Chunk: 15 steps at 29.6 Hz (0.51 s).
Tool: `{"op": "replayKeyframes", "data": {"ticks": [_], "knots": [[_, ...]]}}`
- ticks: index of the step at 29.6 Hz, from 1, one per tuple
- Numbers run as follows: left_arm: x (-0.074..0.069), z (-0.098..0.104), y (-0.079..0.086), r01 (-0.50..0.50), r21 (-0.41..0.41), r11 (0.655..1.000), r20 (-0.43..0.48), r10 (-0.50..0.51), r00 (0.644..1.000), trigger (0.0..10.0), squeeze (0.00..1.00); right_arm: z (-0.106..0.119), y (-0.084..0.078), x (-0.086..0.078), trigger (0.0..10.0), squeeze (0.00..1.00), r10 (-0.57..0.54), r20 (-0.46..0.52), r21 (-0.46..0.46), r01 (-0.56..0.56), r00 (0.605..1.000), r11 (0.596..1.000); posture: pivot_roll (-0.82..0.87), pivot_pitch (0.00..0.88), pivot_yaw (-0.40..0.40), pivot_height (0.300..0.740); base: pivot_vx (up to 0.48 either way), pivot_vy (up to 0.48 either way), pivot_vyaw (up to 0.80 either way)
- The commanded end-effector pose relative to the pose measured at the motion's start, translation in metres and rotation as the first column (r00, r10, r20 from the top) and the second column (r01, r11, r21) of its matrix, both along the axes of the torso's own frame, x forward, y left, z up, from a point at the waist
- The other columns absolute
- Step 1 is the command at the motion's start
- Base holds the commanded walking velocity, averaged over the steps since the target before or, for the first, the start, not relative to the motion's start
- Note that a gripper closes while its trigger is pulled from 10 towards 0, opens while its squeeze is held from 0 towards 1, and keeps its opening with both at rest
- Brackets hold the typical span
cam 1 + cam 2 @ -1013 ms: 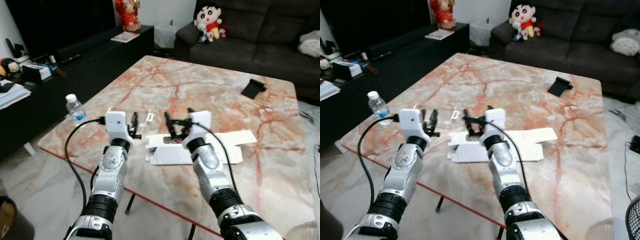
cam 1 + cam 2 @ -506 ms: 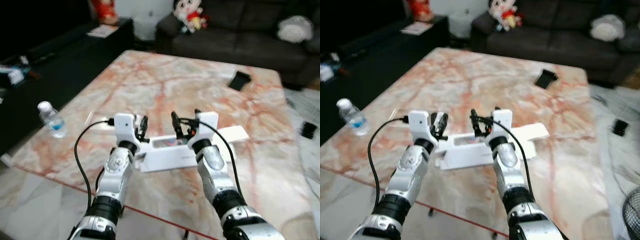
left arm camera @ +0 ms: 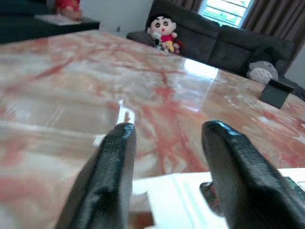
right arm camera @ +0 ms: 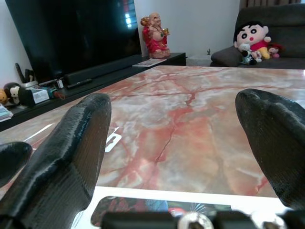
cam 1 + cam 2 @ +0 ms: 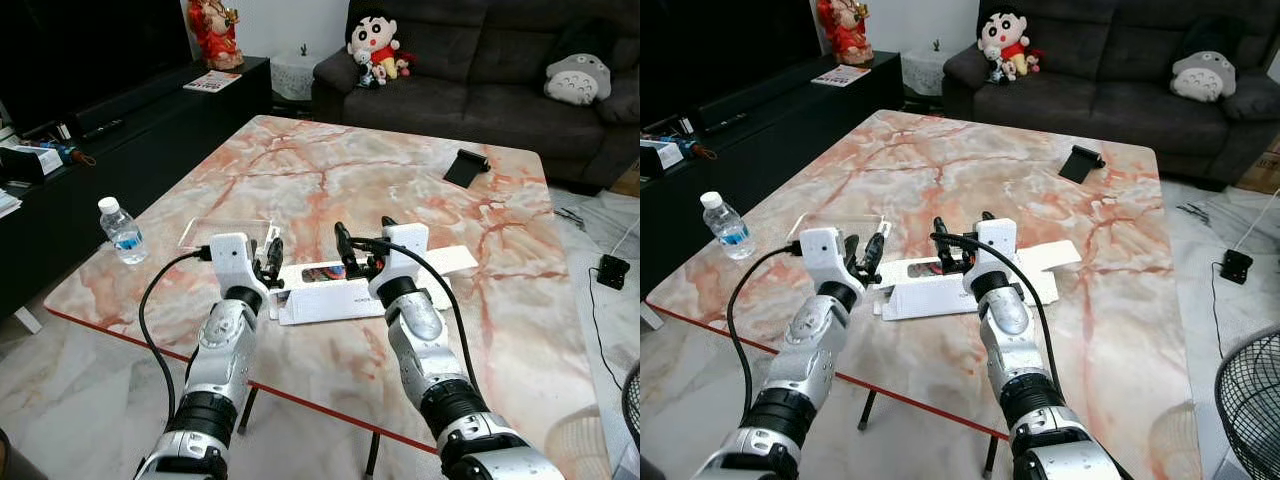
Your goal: Picking trash to rubbish bin
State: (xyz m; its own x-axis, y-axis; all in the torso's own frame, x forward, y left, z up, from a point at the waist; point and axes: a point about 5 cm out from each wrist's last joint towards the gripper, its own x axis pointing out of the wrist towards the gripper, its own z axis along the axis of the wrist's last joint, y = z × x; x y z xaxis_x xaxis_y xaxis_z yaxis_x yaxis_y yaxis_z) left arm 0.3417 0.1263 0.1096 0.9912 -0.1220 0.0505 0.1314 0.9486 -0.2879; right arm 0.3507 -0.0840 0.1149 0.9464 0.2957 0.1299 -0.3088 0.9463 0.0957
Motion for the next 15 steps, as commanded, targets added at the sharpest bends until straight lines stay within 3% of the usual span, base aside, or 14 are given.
{"op": "replayKeyframes", "data": {"ticks": [1, 5, 9, 15], "knots": [[-0.001, -0.005, 0.007, -0.008, 0.0, 1.0, -0.031, 0.008, 0.999, 10.0, 1.0, 0.001, 0.004, 0.001, 10.0, 0.0, 0.013, -0.004, -0.008, -0.013, 1.0, 1.0, 0.0, 0.0, -0.028, 0.74, 0.0, 0.0, 0.0], [-0.001, -0.008, 0.019, -0.057, -0.032, 0.998, -0.054, 0.055, 0.997, 10.0, 1.0, 0.0, 0.005, 0.0, 10.0, 0.0, 0.017, -0.007, -0.008, -0.017, 1.0, 1.0, 0.0, 0.0, -0.034, 0.74, 0.0, 0.0, 0.0], [-0.003, -0.01, 0.032, -0.111, -0.128, 0.986, -0.079, 0.101, 0.992, 10.0, 1.0, -0.002, 0.006, -0.001, 10.0, 0.0, 0.025, -0.013, -0.013, -0.025, 1.0, 1.0, 0.0, 0.0, -0.039, 0.74, 0.0, 0.0, 0.0], [-0.005, -0.018, 0.029, -0.067, -0.279, 0.958, -0.131, 0.031, 0.991, 10.0, 1.0, 0.0, 0.004, 0.001, 10.0, 0.0, 0.023, -0.012, -0.02, -0.023, 1.0, 1.0, 0.0, 0.0, -0.041, 0.74, 0.0, 0.0, 0.0]]}}
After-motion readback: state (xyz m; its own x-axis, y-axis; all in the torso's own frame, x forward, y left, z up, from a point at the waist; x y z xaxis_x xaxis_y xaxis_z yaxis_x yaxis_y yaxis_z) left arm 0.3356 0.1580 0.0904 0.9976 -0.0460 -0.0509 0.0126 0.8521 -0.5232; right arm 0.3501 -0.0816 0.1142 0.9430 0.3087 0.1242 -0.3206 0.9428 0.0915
